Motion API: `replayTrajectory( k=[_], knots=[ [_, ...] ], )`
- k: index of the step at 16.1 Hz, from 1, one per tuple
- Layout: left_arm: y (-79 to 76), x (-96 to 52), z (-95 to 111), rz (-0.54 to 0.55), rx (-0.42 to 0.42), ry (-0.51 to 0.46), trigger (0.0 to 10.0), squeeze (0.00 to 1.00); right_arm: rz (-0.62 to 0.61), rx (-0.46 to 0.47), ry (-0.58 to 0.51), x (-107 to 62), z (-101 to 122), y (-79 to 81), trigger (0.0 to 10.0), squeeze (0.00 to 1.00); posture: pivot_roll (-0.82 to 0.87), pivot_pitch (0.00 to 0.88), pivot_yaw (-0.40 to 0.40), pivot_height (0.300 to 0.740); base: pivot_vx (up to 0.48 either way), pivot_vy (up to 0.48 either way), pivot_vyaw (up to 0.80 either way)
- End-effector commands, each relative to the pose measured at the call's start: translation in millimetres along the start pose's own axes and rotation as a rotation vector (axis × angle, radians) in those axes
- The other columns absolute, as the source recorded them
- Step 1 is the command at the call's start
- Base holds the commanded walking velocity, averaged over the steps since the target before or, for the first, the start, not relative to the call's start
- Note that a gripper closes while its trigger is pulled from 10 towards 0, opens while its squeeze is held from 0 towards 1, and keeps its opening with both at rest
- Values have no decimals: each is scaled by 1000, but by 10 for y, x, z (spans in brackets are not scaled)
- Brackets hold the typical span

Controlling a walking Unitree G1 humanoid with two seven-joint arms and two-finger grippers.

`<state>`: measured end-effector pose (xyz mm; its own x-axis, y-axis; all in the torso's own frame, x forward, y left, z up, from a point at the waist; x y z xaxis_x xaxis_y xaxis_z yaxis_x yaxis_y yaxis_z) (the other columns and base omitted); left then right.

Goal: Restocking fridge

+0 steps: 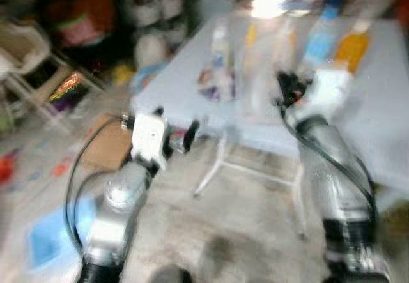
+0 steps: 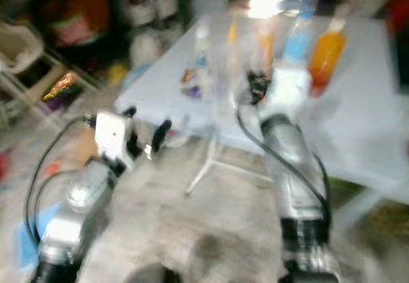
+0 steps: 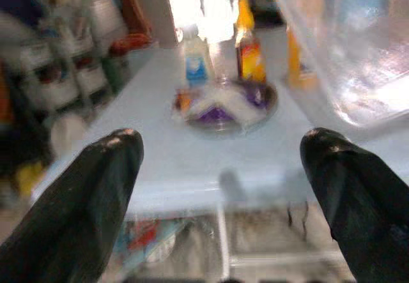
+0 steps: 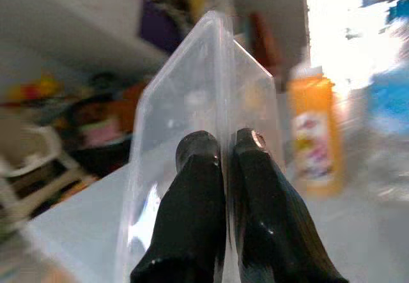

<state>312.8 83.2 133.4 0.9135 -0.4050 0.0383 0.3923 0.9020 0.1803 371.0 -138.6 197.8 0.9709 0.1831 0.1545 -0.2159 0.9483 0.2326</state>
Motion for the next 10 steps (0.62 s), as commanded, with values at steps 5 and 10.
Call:
replayTrajectory(
  k=[5,10],
  knots=[
    [171,29,-18,81,-2,19,10000,0,4,77,21,49,-305,129,10000,0,-44,0,94,740,0,0,0],
    [358,69,-54,220,111,73,10000,0,-64,105,60,-168,-526,-4,10000,0,-39,0,73,740,0,0,0]
  ],
)
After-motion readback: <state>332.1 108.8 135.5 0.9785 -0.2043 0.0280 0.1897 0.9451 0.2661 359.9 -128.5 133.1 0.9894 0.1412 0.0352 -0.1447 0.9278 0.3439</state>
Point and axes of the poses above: a point about 5 cm out from each wrist's last joint towards the gripper, its own x axis pointing out of the wrist towards the gripper, its own z axis along the axis of the wrist's last joint, y = z × x, the point moved 5 cm from there along x, pointing out of the wrist towards the gripper, and after that the axes turned 8 degrees about x, right-handed, at the moved point
